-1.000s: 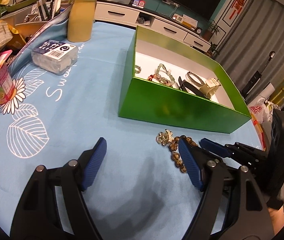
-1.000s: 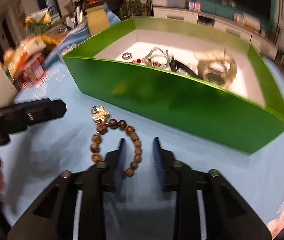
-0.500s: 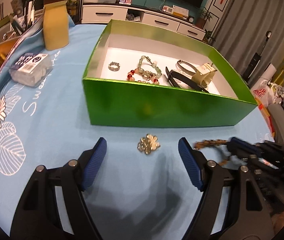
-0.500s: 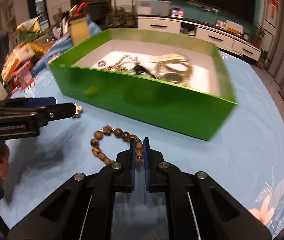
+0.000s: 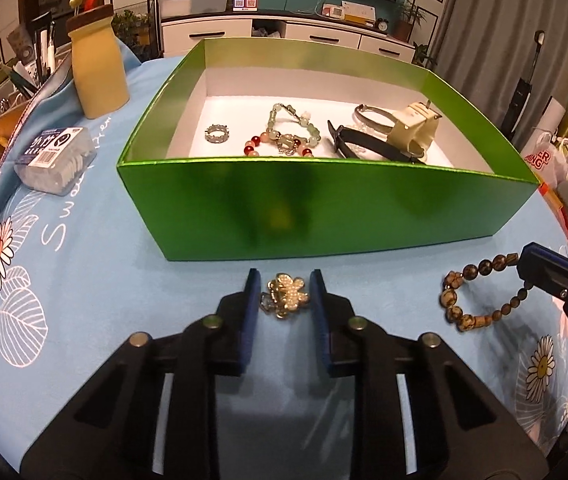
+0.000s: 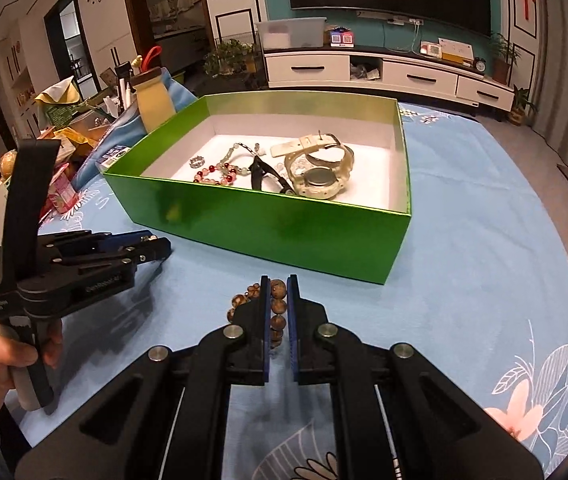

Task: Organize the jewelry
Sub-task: 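Grasp the gold flower brooch with the left tool while the right tool grasps the brown wooden bead bracelet, then carry the brooch and wooden bead bracelet into the green box and open both tools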

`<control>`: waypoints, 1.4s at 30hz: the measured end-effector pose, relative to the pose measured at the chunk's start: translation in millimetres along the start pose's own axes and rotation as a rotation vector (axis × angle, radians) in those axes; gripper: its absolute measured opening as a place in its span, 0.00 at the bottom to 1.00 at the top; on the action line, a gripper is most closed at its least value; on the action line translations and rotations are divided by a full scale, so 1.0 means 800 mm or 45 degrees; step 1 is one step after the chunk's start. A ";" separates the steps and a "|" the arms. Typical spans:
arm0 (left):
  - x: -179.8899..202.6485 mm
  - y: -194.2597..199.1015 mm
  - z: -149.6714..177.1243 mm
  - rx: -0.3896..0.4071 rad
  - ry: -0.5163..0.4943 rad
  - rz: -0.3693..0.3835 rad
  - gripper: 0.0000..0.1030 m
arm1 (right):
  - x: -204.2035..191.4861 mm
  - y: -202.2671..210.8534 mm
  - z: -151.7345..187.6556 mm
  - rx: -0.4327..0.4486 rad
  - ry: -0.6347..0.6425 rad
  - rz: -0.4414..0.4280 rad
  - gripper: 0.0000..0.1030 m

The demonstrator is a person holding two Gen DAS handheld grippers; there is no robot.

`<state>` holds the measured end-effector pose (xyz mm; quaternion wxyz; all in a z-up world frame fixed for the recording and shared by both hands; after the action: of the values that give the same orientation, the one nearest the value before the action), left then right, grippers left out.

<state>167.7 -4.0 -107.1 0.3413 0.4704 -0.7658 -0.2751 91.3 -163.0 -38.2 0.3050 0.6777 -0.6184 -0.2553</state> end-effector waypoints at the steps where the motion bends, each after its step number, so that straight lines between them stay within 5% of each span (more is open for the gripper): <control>1: 0.001 0.000 0.001 0.000 -0.003 -0.002 0.24 | -0.001 0.001 0.000 0.000 0.001 -0.004 0.07; 21: 0.035 0.069 -0.001 0.071 -0.072 0.029 0.24 | 0.001 0.045 -0.019 0.111 -0.015 -0.009 0.07; 32: 0.050 0.122 -0.043 0.161 -0.064 0.104 0.24 | 0.018 0.082 -0.064 0.247 -0.026 0.003 0.07; 42: 0.043 0.114 -0.105 0.169 -0.016 0.142 0.24 | 0.037 0.068 -0.111 0.288 -0.072 0.007 0.07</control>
<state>173.6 -6.9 21.3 0.3194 0.4470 -0.8095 -0.2072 121.0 -186.5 63.1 0.2098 0.6986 -0.6535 -0.2021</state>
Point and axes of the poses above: each gripper's, at about its wrist camera, not at the fingertips, and y roughly against the way its jaws point, x to its right, z to its underside, the point moved 2 cm from there along -y, roughly the way its jaws point, and after that the axes turned 12 degrees about z, right-handed, at the moved point
